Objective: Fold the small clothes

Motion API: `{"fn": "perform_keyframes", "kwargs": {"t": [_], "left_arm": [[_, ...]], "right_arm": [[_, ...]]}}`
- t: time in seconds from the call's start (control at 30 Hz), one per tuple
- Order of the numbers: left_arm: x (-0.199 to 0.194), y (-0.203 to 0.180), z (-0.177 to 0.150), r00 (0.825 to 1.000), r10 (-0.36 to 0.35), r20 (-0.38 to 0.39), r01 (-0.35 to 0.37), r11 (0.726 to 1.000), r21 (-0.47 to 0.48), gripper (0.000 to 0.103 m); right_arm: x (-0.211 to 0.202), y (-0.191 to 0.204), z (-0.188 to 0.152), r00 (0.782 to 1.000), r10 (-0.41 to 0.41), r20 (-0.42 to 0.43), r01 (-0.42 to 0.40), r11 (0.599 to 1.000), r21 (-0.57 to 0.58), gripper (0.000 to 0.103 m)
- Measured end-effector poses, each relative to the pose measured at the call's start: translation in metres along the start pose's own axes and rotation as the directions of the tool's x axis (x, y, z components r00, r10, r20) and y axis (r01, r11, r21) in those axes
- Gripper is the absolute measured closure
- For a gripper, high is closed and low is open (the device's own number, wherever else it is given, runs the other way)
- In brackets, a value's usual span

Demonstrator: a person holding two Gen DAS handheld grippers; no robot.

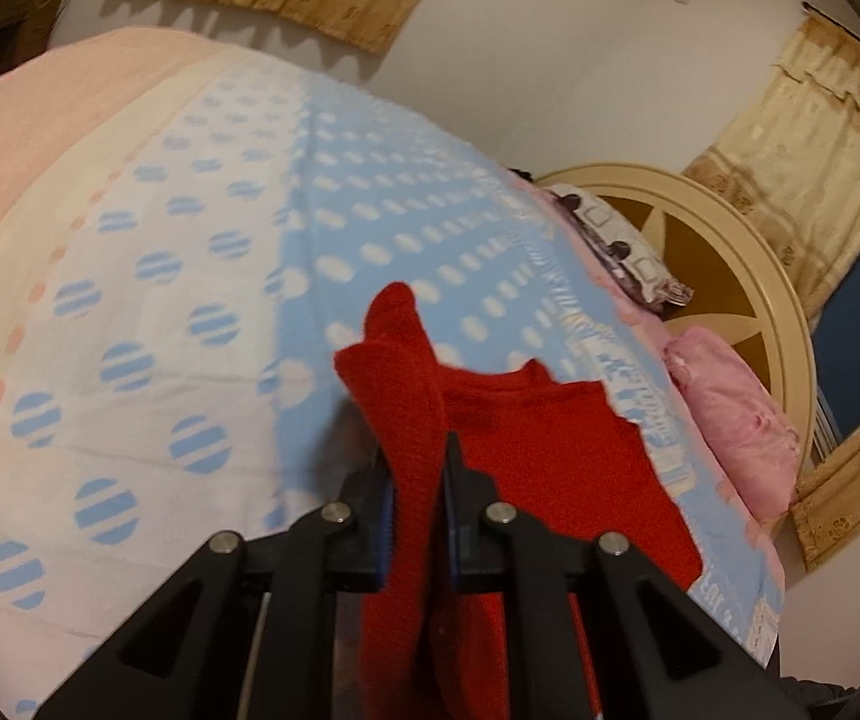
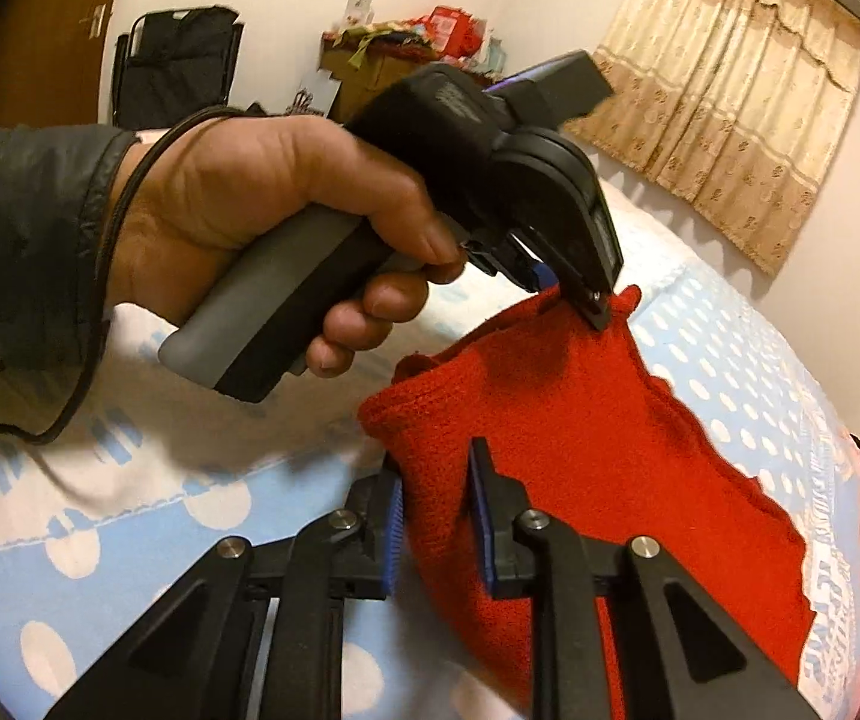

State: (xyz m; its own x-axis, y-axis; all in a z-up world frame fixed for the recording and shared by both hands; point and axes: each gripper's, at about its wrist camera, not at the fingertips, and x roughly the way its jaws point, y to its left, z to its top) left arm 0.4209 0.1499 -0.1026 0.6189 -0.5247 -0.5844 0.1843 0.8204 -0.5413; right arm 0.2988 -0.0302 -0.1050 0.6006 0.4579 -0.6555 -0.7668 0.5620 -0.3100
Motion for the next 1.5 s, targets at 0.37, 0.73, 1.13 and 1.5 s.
{"fn": "perform_keyframes", "kwargs": {"t": [0.37, 0.73, 1.13, 1.5], "left_arm": [[0.008, -0.052, 0.017, 0.997, -0.069, 0.045, 0.067, 0.997, 0.044, 0.09], [0.043, -0.12, 0.023, 0.996, -0.087, 0.02, 0.084, 0.988, 0.126, 0.09], [0.106, -0.181, 0.019, 0.991, -0.117, -0.059, 0.126, 0.975, 0.183, 0.09], [0.169, -0.213, -0.013, 0.979, -0.112, -0.171, 0.144, 0.97, 0.194, 0.092]], "right_arm": [[-0.035, -0.035, -0.012, 0.996, -0.073, 0.054, 0.069, 0.995, 0.078, 0.084], [-0.072, -0.091, -0.052, 0.987, -0.135, 0.085, 0.113, 0.967, 0.228, 0.084], [-0.097, -0.144, -0.1, 0.984, -0.172, 0.044, 0.145, 0.924, 0.355, 0.084], [-0.099, -0.174, -0.147, 0.99, -0.126, -0.066, 0.142, 0.856, 0.497, 0.084]]}}
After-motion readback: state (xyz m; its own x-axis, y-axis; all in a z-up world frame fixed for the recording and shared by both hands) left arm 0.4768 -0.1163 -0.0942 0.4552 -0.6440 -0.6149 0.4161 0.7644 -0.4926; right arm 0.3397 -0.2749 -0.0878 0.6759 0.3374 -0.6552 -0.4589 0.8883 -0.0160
